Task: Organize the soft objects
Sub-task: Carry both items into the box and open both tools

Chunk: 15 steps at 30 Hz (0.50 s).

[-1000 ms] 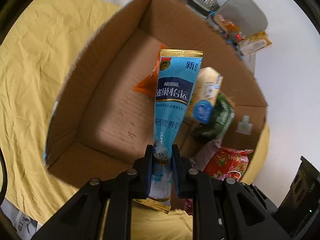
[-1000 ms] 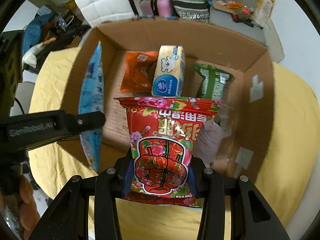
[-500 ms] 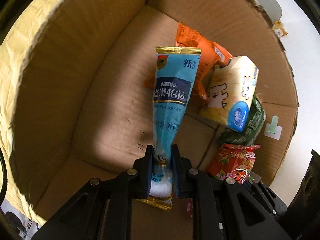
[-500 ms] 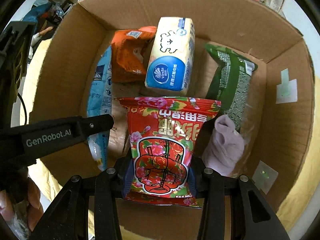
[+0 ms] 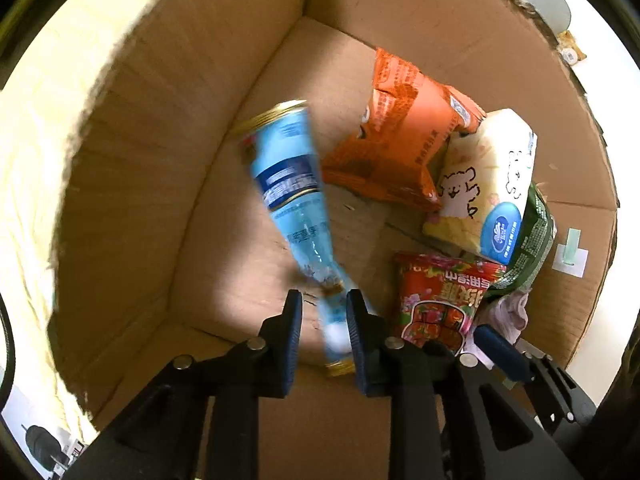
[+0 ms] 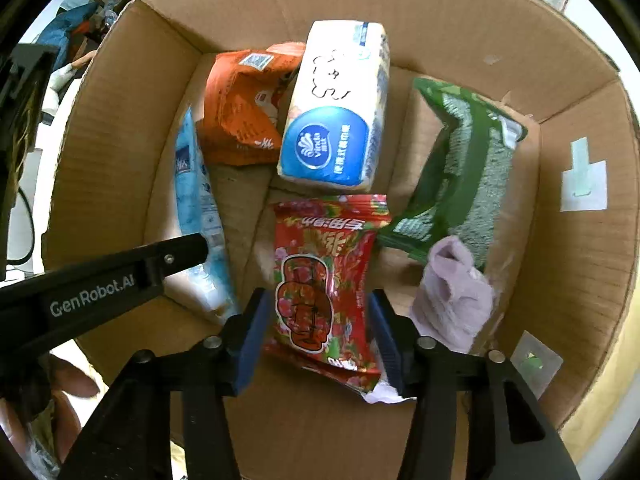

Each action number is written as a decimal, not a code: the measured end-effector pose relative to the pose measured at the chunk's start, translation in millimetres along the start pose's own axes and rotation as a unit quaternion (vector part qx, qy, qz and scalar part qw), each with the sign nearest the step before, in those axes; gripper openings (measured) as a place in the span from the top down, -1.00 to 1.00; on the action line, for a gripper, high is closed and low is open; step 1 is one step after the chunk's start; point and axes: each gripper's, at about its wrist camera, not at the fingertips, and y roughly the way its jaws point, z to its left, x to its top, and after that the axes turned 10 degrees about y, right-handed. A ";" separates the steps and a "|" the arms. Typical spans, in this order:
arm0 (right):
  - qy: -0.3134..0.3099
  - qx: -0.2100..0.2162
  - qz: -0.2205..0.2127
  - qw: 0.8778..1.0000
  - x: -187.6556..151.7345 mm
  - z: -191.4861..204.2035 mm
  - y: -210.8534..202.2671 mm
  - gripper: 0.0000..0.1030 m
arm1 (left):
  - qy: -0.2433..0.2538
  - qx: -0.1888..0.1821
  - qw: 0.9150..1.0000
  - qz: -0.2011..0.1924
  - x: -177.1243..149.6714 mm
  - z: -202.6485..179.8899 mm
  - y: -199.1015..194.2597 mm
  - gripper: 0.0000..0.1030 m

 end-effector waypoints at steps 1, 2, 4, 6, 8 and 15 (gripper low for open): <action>0.002 0.000 -0.002 1.000 0.2 -0.6 -1.3 -0.08 | 0.002 0.004 1.000 -0.002 -1.1 -2.3 -1.9 0.53; 0.004 0.002 -0.002 1.000 2.1 -1.6 -3.0 -0.10 | 0.005 0.008 1.000 -0.004 -2.2 -4.5 -3.8 0.47; 0.009 -0.001 -0.004 1.000 1.9 -2.4 -6.0 -0.16 | 0.011 0.020 1.000 -0.009 -4.7 -11.3 -7.9 0.45; 0.009 -0.003 -0.011 1.000 -1.1 -4.0 -10.5 -0.17 | 0.022 0.034 0.999 -0.019 -8.0 -19.0 -16.1 0.42; 0.012 -0.008 -0.018 1.000 -6.2 -8.9 -17.3 -0.19 | 0.030 0.044 0.998 -0.026 -11.3 -22.8 -21.2 0.34; 0.051 -0.014 -0.044 0.998 -21.5 -33.1 -40.0 -0.60 | 0.071 0.083 0.991 -0.075 -36.0 -47.6 -49.7 -0.41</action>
